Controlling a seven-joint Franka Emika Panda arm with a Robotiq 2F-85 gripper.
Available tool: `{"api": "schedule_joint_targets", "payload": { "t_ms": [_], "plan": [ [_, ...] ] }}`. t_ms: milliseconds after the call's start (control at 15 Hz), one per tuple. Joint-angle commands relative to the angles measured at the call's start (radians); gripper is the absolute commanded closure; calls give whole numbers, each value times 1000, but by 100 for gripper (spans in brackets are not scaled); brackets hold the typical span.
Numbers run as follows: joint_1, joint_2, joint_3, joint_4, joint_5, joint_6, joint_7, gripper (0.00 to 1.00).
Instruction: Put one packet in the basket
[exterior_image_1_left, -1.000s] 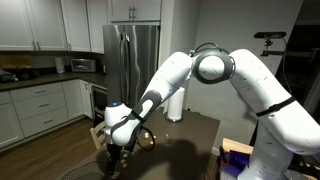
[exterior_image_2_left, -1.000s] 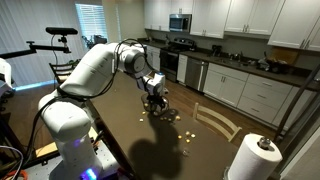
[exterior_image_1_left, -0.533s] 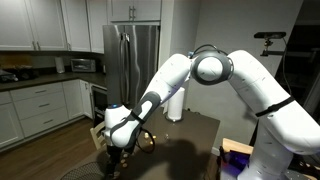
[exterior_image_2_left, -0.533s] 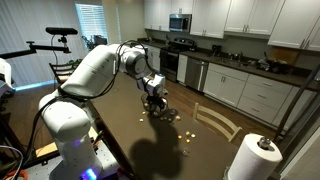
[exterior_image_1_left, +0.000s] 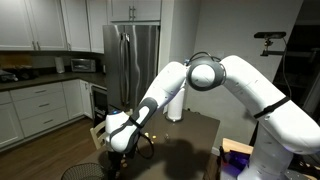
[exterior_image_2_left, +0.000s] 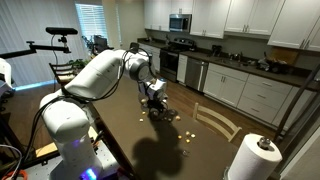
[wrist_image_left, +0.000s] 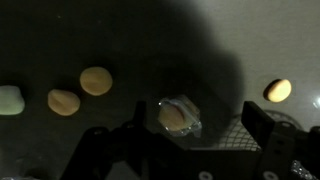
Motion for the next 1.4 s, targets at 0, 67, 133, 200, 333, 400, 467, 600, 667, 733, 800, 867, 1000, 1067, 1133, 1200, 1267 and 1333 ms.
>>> {"api": "schedule_joint_targets", "payload": {
  "t_ms": [0, 67, 133, 200, 333, 400, 467, 600, 667, 733, 800, 867, 1000, 1067, 1133, 1200, 1267, 1333],
  "plan": [
    [1, 39, -2, 48, 0, -26, -30, 33],
    [3, 45, -3, 53, -1, -27, -28, 41],
    [4, 48, -4, 55, -1, -26, -27, 47],
    [5, 49, -5, 59, -2, -25, -26, 55],
    [7, 45, -9, 58, -3, -21, -22, 66],
    [8, 44, -10, 58, -4, -20, -20, 74],
    [9, 42, -11, 56, -4, -20, -18, 80],
    [15, 35, -15, 52, -6, -23, -11, 88],
    [18, 32, -17, 49, -7, -24, -8, 88],
    [22, 27, -19, 46, -9, -25, -3, 90],
    [27, 24, -22, 43, -10, -27, 0, 89],
    [33, 17, -27, 38, -13, -33, 5, 89],
    [48, -3, -40, 26, -19, -58, 24, 90],
    [61, -19, -52, 16, -24, -75, 37, 91],
    [70, -29, -60, 12, -27, -90, 46, 91],
    [82, -40, -70, 8, -31, -110, 57, 90],
    [97, -52, -84, 4, -39, -131, 73, 90],
    [109, -63, -93, 0, -47, -147, 85, 91]
  ]
}}
